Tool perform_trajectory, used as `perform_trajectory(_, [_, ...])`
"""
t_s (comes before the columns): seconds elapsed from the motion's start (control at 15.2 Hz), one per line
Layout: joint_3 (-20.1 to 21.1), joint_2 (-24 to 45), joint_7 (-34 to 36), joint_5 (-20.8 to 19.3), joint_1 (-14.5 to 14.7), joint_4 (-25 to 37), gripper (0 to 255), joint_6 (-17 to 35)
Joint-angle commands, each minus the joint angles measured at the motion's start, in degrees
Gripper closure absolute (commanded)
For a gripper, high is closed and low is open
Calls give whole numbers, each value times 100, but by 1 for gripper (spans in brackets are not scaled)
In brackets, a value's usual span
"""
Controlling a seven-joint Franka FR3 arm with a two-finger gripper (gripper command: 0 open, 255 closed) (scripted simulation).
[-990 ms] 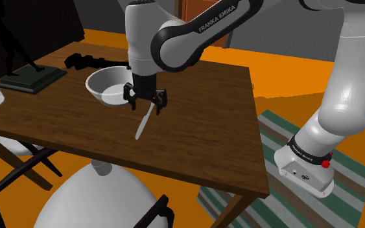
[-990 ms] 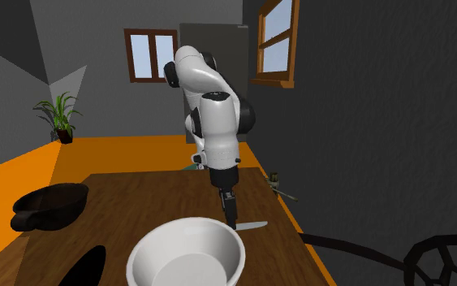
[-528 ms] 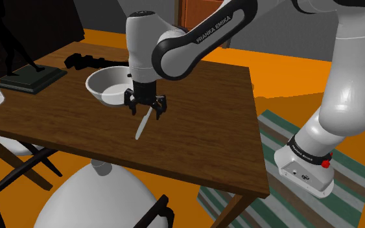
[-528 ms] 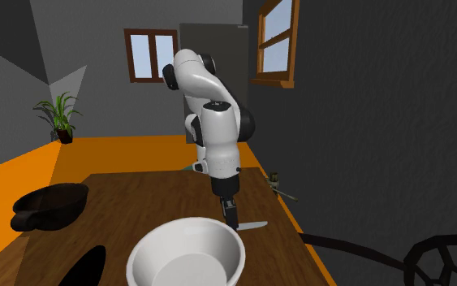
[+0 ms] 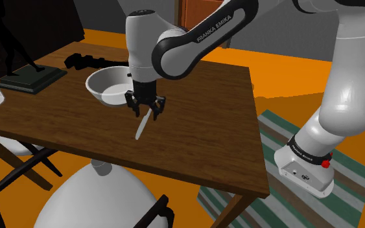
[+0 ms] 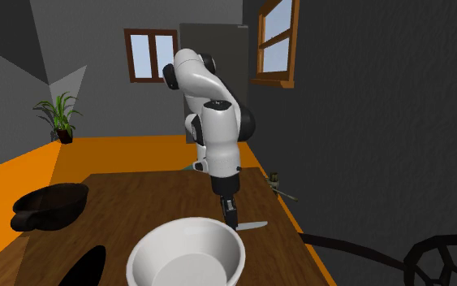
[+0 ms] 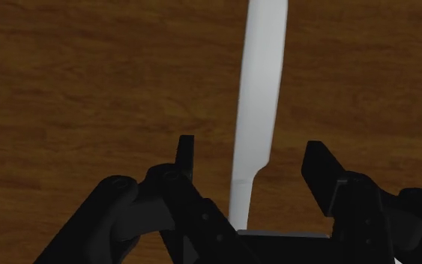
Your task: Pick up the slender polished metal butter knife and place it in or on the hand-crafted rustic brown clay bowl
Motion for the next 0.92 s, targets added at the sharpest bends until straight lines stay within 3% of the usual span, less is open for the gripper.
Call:
perform_trajectory(0.0, [-14, 33, -3, -6, 0, -11, 255, 59])
perform_trajectory(0.33, [-11, 32, 2, -7, 2, -8, 255, 56])
perform_trajectory(0.86, [184, -307, -158, 294, -149, 210, 255, -430])
